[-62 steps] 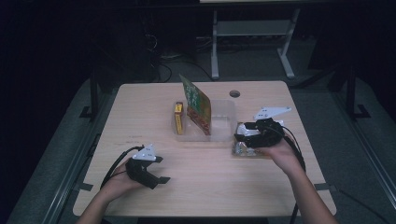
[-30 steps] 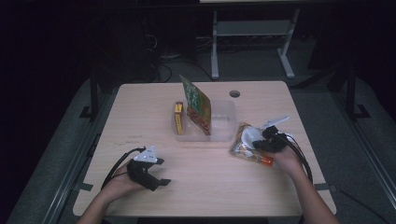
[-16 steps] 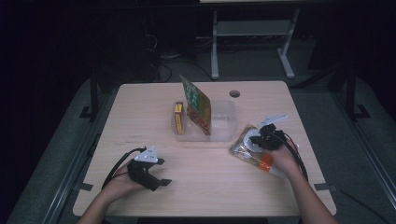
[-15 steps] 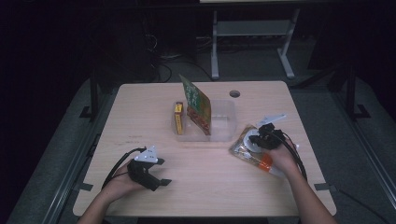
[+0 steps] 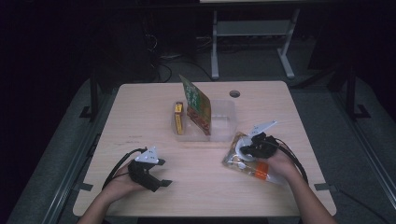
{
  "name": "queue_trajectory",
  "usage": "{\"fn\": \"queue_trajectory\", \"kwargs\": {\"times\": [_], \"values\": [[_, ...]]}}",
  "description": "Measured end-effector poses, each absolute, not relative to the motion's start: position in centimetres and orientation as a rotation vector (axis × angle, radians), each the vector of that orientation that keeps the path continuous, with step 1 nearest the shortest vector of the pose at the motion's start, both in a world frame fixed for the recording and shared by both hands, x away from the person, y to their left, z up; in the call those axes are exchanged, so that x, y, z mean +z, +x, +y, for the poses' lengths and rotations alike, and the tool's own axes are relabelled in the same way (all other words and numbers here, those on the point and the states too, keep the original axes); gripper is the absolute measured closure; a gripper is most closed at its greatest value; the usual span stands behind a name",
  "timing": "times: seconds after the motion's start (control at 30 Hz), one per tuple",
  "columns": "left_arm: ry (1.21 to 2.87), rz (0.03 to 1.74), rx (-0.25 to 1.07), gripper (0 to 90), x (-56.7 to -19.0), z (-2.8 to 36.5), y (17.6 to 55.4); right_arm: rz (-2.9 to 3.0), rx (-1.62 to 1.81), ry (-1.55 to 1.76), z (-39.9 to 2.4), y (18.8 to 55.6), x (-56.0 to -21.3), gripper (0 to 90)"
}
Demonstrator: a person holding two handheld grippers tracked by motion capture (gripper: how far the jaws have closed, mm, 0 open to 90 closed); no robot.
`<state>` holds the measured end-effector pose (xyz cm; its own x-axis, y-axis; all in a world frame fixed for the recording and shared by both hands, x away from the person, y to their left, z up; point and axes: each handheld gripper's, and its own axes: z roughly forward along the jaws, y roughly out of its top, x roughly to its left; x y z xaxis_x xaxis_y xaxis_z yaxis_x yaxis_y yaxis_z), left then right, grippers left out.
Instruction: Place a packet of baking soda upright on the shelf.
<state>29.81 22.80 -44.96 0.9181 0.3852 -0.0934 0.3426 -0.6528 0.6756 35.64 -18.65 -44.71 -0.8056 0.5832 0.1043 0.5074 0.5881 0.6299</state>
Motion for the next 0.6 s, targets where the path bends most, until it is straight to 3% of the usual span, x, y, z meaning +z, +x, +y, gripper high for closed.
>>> {"fn": "queue_trajectory", "kwargs": {"times": [0.47, 0.6], "values": [[2.329, 0.507, 0.071, 15.4, -45.1, 22.5, 29.6, 2.853, 1.004, 0.584, -14.7, 32.2, -44.5, 90.0], [2.329, 0.501, 0.068, 15.4, -45.0, 22.6, 29.6, 2.837, 0.962, 0.619, -15.1, 31.9, -43.8, 90.0]]}}
